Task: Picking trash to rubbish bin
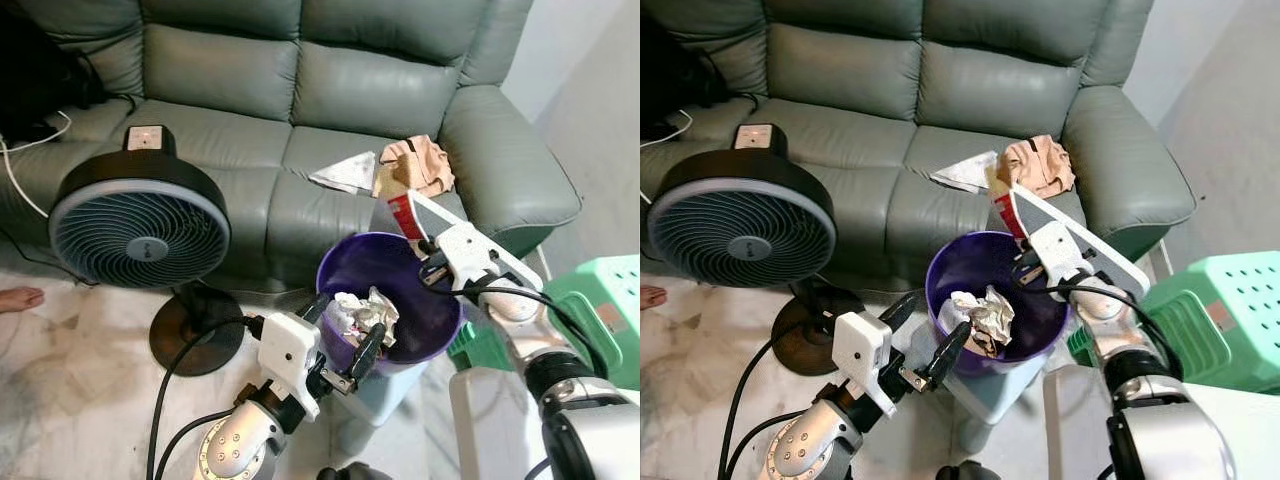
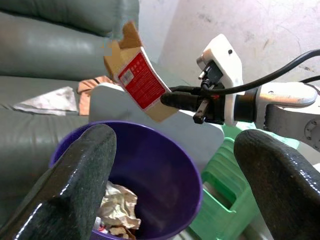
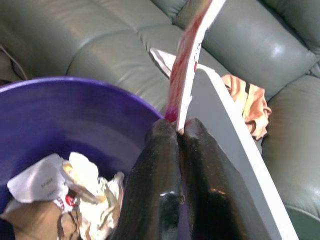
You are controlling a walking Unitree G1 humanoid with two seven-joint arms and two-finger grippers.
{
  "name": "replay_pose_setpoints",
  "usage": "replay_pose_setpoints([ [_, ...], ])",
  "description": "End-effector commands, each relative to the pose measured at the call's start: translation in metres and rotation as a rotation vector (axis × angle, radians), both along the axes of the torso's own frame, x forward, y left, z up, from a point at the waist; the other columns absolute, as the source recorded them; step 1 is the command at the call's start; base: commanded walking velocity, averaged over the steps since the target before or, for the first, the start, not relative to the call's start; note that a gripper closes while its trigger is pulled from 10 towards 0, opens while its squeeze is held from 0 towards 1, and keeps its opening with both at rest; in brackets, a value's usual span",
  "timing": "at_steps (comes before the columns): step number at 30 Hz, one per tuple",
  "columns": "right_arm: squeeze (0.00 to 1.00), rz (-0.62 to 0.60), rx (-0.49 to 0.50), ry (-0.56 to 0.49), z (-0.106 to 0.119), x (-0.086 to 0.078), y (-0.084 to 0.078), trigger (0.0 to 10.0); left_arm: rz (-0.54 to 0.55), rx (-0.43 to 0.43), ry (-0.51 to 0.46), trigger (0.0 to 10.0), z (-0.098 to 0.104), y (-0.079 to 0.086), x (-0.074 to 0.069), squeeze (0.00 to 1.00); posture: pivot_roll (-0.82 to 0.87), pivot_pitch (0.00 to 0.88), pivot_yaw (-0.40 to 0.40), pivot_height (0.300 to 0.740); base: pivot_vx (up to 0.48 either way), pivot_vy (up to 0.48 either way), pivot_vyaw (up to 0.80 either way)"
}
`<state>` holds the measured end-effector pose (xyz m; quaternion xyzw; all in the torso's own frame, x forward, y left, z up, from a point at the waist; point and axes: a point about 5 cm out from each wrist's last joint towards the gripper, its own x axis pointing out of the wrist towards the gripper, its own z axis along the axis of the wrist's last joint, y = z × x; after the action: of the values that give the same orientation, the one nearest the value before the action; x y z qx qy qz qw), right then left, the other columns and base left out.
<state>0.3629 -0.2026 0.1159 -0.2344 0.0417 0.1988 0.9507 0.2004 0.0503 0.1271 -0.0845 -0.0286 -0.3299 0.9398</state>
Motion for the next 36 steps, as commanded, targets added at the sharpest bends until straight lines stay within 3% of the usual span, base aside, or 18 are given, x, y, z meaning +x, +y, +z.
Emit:
replay_pose_setpoints([
  [1,1.00,0.014,-0.017,-0.004,0.008,0.001,-0.010,10.0,-0.009,-0.027,0.008,10.0,0.004,-0.003,-0.001,0.00,0.14,0.224,-0.154,0.715,0.000,0.000,0.00],
  [14,1.00,0.121,0.017,0.011,0.011,-0.003,-0.013,10.0,-0.013,-0.021,0.004,10.0,0.005,0.002,0.006,0.00,0.12,0.213,-0.140,0.715,0.000,0.000,0.00],
  [22,1.00,0.148,0.293,-0.051,0.021,-0.004,-0.010,10.0,0.048,0.033,-0.038,10.0,0.005,0.021,0.027,0.00,0.12,0.181,-0.120,0.715,0.000,0.000,0.00],
  [23,1.00,0.109,0.382,-0.074,0.023,-0.004,-0.012,10.0,0.091,0.038,-0.050,10.0,0.006,0.031,0.037,0.00,0.12,0.172,-0.110,0.715,0.000,0.000,0.00],
  [24,1.00,0.109,0.382,-0.074,0.023,-0.004,-0.012,10.0,0.091,0.038,-0.050,10.0,0.006,0.031,0.037,0.00,0.12,0.172,-0.110,0.715,0.000,0.000,0.00],
  [25,1.00,0.046,0.512,-0.079,0.024,-0.002,-0.015,10.0,0.141,0.039,-0.048,10.0,0.005,0.041,0.047,0.00,0.11,0.160,-0.101,0.715,0.000,0.000,0.00],
  [28,1.00,0.014,0.593,-0.095,0.024,-0.003,-0.017,10.0,0.189,0.055,-0.046,10.0,0.003,0.049,0.055,0.00,0.11,0.151,-0.093,0.715,0.000,0.000,0.00],
  [32,1.00,-0.092,0.758,-0.171,0.023,-0.009,-0.023,10.0,0.313,0.075,-0.039,10.0,0.001,0.069,0.080,0.00,0.09,0.111,-0.068,0.715,0.000,0.000,0.00],
  [36,1.00,-0.165,0.825,-0.255,0.027,-0.017,-0.029,10.0,0.397,0.117,-0.075,10.0,0.009,0.082,0.099,0.00,0.08,0.088,-0.052,0.715,0.000,0.000,0.00],
])
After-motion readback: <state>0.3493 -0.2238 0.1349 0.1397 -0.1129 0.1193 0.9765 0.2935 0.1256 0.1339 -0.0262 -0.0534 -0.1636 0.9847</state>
